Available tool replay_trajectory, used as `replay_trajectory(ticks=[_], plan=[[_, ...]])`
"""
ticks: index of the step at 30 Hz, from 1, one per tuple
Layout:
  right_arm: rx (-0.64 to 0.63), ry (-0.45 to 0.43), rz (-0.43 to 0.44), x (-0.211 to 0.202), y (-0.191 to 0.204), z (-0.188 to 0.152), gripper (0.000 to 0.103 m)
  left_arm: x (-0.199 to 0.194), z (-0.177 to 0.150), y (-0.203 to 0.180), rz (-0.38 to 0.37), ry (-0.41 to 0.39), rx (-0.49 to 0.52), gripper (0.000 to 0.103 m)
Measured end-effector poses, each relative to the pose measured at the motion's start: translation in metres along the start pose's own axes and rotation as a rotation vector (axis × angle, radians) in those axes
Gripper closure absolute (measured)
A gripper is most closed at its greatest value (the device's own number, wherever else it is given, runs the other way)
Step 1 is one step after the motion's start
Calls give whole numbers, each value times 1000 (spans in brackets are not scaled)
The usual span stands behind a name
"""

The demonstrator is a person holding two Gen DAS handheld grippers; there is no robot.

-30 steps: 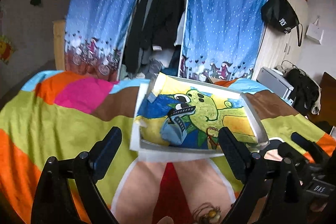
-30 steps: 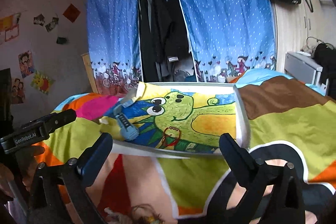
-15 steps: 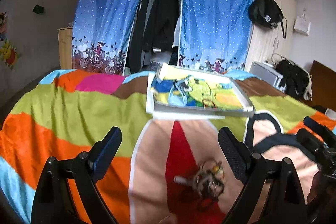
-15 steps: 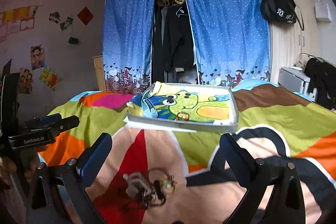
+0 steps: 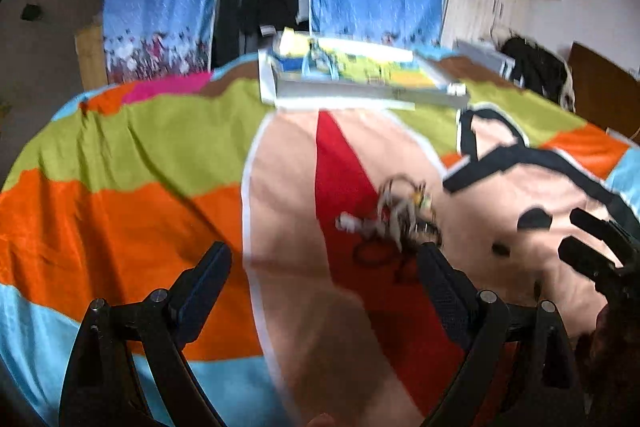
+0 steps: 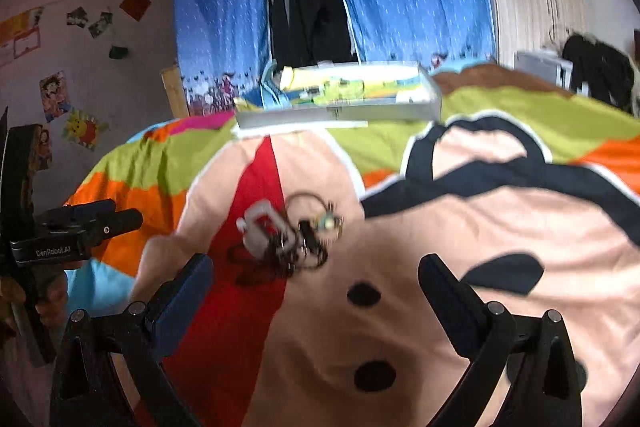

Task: Organize jewelry
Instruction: 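Move both tools back from the tray to the jewelry pile, then pinch a small earring with the right tool while the left tool grasps the white plastic clip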

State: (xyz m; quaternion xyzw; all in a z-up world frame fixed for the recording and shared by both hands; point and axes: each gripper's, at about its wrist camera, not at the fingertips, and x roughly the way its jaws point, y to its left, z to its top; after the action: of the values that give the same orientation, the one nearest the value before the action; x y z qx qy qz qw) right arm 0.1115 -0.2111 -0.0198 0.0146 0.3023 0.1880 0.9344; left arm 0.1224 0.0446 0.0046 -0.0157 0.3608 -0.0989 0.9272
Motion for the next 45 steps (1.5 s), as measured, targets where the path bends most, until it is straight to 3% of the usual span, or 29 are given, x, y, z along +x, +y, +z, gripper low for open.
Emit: replay_trajectory(ticks=[8, 14, 19, 26, 30, 45], plan=[[23, 77, 5, 23, -1, -16, 0, 34, -12, 8, -29, 142, -11, 13], [-7, 117, 25, 39, 3, -19, 0, 50, -6, 15, -58, 162, -41, 13], [-4, 143, 37, 53, 0, -17, 7, 63, -2, 16, -106, 176, -21, 14], [2, 179, 55, 73, -4, -9, 31, 77, 2, 12, -181, 178, -5, 15], [-6, 208, 79, 87, -2, -5, 45, 84, 5, 10, -231, 171, -3, 26], [-30, 295, 143, 138, 5, 4, 70, 117, 23, 5, -333, 138, 33, 32]])
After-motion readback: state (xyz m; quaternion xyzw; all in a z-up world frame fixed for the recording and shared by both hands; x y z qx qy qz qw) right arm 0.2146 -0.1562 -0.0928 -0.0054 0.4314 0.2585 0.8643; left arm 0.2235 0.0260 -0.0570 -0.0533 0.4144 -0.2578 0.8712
